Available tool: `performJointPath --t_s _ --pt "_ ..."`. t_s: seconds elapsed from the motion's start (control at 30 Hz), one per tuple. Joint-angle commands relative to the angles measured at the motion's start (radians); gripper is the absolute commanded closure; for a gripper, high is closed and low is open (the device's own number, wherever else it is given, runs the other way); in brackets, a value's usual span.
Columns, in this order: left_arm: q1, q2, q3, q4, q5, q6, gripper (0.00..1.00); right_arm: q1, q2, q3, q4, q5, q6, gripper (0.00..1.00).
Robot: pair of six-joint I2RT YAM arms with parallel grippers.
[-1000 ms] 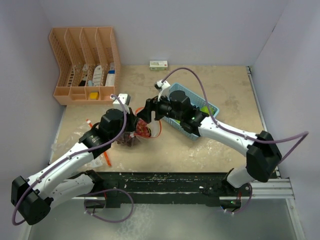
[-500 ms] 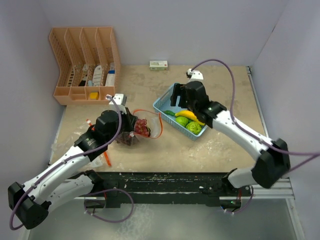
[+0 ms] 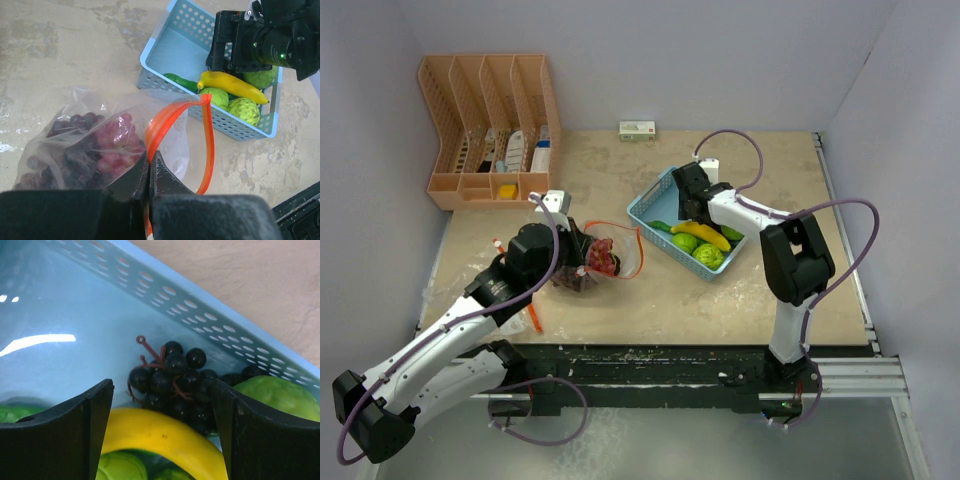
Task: Place the food in the zip-top bag and seal the zipper
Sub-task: Pick up the fake fruit from the bin.
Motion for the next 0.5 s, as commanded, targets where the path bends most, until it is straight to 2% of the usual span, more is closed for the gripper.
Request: performJointPath --t_s 0.0,0.23,0.3,0.4,0.47 --pt "0.005 -0.015 -0.005 0.064 0.02 -0.003 1.0 -0.018 0.021 0.039 -0.035 0.116 0.023 0.2" --pt "0.005 0.004 -0.005 0.073 0.027 0.0 1.0 -0.055 0.115 0.03 -0.009 0.042 0.027 0.2" --pt "0.005 0.004 -0.008 0.073 0.026 0.0 1.0 -0.055 0.127 0.017 0.003 0.031 0.029 0.24" --pt "0.005 0.005 -0.013 0.073 0.021 0.0 1.0 -0.055 0.121 -0.001 0.022 0.016 0.028 0.53" --pt "0.006 0.006 -0.012 0.071 0.017 0.0 1.0 -0.055 0.106 -0.005 0.027 0.008 0.027 0.76"
